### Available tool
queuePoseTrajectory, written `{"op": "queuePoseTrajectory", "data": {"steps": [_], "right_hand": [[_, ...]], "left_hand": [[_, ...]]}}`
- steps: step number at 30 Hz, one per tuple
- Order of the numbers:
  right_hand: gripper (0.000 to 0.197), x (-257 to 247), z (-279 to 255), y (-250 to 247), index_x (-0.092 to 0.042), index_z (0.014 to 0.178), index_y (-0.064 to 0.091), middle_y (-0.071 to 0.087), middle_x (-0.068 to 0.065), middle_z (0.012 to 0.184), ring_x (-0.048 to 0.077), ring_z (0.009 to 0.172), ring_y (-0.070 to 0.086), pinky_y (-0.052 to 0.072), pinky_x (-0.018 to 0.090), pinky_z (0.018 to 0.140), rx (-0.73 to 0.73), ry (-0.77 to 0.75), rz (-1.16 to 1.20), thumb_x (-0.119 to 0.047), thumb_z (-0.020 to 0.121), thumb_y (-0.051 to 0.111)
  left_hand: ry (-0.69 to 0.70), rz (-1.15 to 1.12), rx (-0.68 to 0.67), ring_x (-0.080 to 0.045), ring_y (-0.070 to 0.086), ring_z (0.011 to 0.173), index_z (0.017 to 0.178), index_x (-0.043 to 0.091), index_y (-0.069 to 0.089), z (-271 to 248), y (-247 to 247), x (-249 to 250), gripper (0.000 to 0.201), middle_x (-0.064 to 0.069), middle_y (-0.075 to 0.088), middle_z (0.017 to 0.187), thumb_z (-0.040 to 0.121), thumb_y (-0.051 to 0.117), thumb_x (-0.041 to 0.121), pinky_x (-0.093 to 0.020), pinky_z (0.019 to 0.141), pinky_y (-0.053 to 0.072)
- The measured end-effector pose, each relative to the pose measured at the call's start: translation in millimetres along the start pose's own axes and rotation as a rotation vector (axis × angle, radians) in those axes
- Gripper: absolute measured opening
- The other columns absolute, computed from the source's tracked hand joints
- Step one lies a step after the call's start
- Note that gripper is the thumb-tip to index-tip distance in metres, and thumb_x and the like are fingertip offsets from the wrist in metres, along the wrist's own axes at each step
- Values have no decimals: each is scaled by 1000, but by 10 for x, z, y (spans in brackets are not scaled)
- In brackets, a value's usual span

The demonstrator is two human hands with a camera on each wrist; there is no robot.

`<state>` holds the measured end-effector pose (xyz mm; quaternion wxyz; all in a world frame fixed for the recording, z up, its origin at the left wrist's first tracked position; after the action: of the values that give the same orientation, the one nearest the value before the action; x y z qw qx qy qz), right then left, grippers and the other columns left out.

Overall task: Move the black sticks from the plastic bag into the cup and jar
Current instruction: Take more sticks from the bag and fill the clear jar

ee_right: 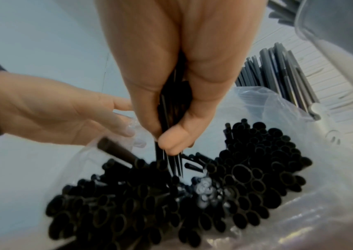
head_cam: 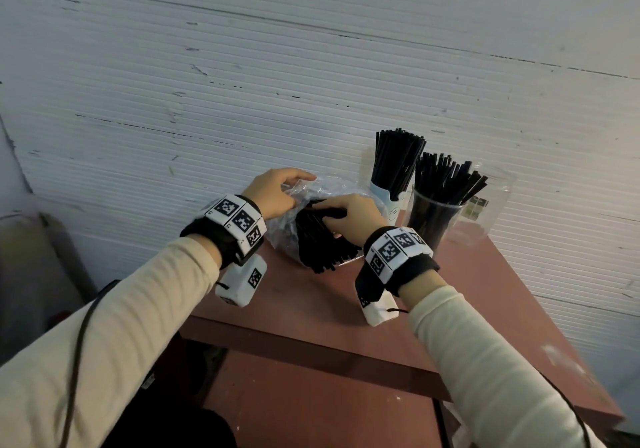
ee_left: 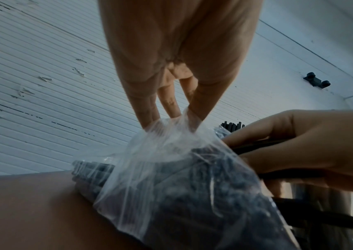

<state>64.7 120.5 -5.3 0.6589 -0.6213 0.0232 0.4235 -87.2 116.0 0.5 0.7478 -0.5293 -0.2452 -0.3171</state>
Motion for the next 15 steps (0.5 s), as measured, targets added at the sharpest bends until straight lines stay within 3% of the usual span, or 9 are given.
{"op": "queuePoseTrajectory", "data": {"steps": [2, 4, 6, 9, 11, 15], "right_hand": [[35, 39, -50, -59, -24, 115, 71, 72, 2, 95, 7, 64, 65, 45, 2, 57, 1, 11, 37, -6, 87, 60], [32, 67, -121, -140, -26, 113, 71, 72, -1, 87, 4, 62, 64, 47, 6, 60, -9, 17, 36, -9, 88, 61], [29, 91, -221, -249, -27, 111, 71, 69, -7, 79, 4, 62, 64, 48, 10, 63, -22, 20, 36, -11, 89, 62], [30, 110, -385, -425, -28, 113, 71, 73, 4, 81, 12, 69, 69, 55, 20, 71, -72, 14, 48, -13, 89, 64], [30, 108, -487, -552, -29, 115, 70, 74, 5, 82, 11, 69, 69, 55, 18, 71, -104, 7, 18, -15, 89, 65], [29, 20, -692, -767, -32, 113, 71, 72, -6, 76, 3, 60, 66, 45, 7, 61, -140, -28, -43, -17, 88, 67]], "left_hand": [[25, -10, -34, -12, 52, 122, 125, 34, 60, -23, 32, -7, 53, 0, 57, 132, 85, 63, 0, -23, 95, 41], [58, -11, -47, -11, 50, 125, 127, 32, 59, -61, 47, 10, 51, 2, 56, 135, 86, 64, 2, -22, 97, 39], [116, 61, 28, -10, 49, 123, 128, 28, 58, -118, -10, 91, 47, 5, 55, 135, 86, 67, 10, -25, 100, 37], [291, 168, 99, -11, 47, 124, 129, 23, 56, -243, -28, 393, 53, 5, 53, 134, 79, 75, 19, -23, 104, 34], [403, 198, -19, -8, 46, 123, 130, 23, 53, -302, 148, 632, 62, 6, 51, 133, 74, 80, 24, -20, 103, 33], [465, 278, -288, -3, 48, 115, 132, 29, 47, -292, 650, 934, 78, 14, 54, 126, 64, 84, 37, -22, 98, 37]]}}
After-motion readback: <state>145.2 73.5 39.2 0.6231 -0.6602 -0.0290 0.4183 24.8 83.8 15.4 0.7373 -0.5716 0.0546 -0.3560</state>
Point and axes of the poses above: each hand's wrist, its own z-axis towards the middle knuckle, its own y-axis out of the palm, x = y × z, the point moved 8 cm from there along z, towards the middle knuckle
